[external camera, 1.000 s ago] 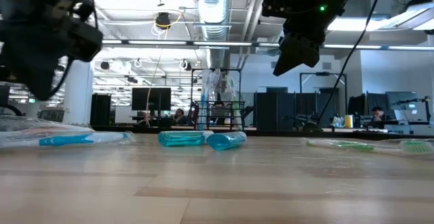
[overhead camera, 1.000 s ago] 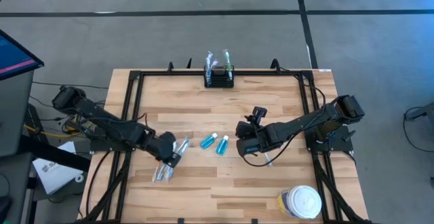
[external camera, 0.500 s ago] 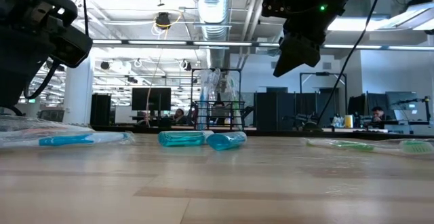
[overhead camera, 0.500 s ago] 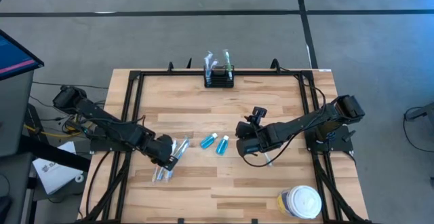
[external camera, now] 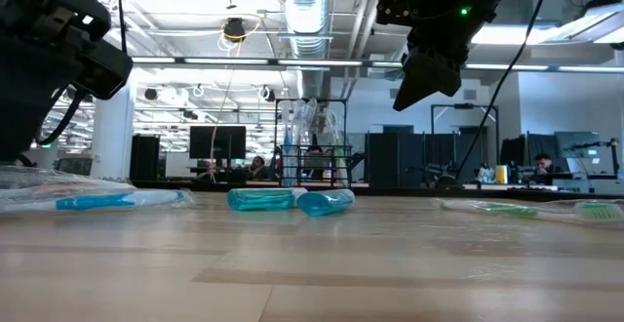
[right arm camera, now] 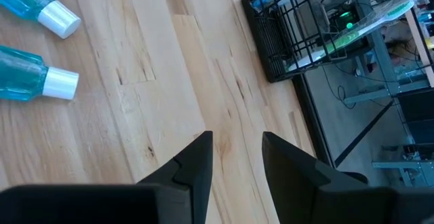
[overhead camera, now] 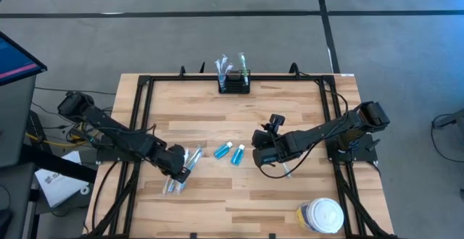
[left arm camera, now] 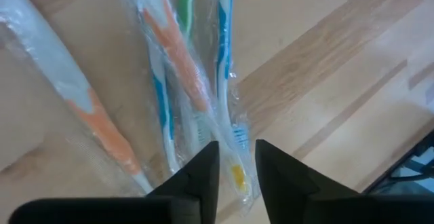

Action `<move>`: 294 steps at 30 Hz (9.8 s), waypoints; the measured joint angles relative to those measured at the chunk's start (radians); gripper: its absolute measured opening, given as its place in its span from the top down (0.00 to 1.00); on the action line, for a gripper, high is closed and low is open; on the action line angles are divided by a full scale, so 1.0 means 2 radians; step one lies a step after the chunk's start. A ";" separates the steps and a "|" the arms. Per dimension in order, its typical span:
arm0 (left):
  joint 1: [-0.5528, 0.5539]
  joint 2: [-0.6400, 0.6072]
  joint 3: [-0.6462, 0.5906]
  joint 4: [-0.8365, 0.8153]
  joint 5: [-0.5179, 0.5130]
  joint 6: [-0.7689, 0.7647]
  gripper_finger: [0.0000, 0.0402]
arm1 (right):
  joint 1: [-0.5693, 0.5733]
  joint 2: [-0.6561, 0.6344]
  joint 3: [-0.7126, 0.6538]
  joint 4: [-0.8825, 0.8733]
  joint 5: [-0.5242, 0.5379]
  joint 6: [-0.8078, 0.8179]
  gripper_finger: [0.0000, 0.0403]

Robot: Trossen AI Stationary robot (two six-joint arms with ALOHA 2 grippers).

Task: Pick & Place toothbrushing station
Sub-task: Put the right orange toothbrush into the black wire organizer

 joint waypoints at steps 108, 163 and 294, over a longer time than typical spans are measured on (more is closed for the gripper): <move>0.131 -0.032 0.000 0.469 0.020 0.152 1.00 | 0.057 0.000 0.000 0.497 -0.163 -0.584 0.71; 0.151 -0.007 0.000 0.520 0.062 0.199 0.90 | 0.052 0.024 0.000 0.520 -0.178 -0.551 1.00; 0.154 -0.050 0.000 0.478 -0.107 0.625 0.88 | -0.455 0.067 -0.120 0.740 -0.420 -0.166 0.98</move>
